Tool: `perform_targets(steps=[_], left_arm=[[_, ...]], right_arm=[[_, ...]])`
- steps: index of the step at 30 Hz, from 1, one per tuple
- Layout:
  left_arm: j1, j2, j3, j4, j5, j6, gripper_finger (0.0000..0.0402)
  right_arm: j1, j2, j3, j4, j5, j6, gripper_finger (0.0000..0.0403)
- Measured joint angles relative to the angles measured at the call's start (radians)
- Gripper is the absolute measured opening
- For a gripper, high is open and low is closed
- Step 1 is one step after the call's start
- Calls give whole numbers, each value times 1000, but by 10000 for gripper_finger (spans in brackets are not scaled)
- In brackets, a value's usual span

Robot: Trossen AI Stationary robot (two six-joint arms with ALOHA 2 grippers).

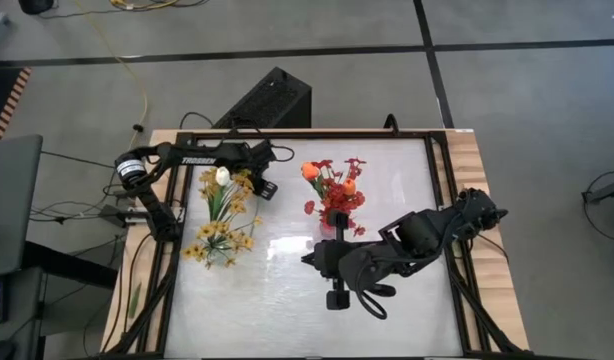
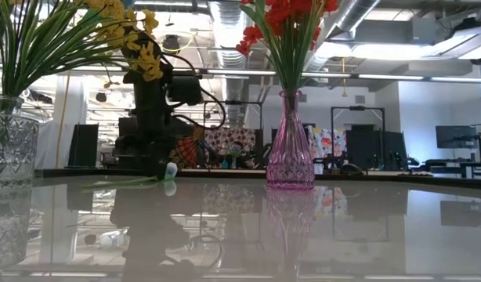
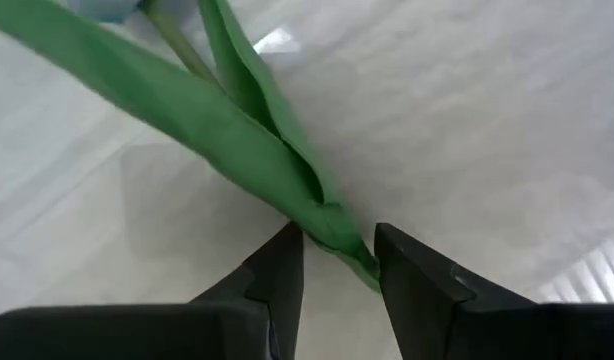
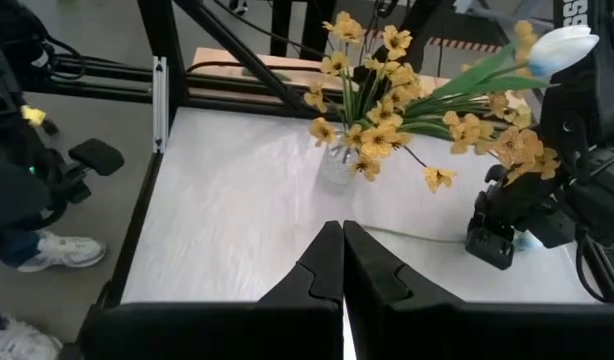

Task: Sort flowers into vase by color
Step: Put the white flower into the transparent vase

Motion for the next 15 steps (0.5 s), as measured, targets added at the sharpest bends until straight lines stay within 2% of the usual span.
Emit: perform_targets(steps=[5, 10, 15], left_arm=[[-7, 12, 1, 2, -19, 5, 92], [-3, 15, 2, -4, -23, 41, 14], [-3, -34, 2, 9, -42, 49, 3]], right_arm=[[7, 0, 0, 12, 0, 3, 27], [6, 0, 0, 19, 0, 4, 27], [6, 0, 0, 18, 0, 19, 27]])
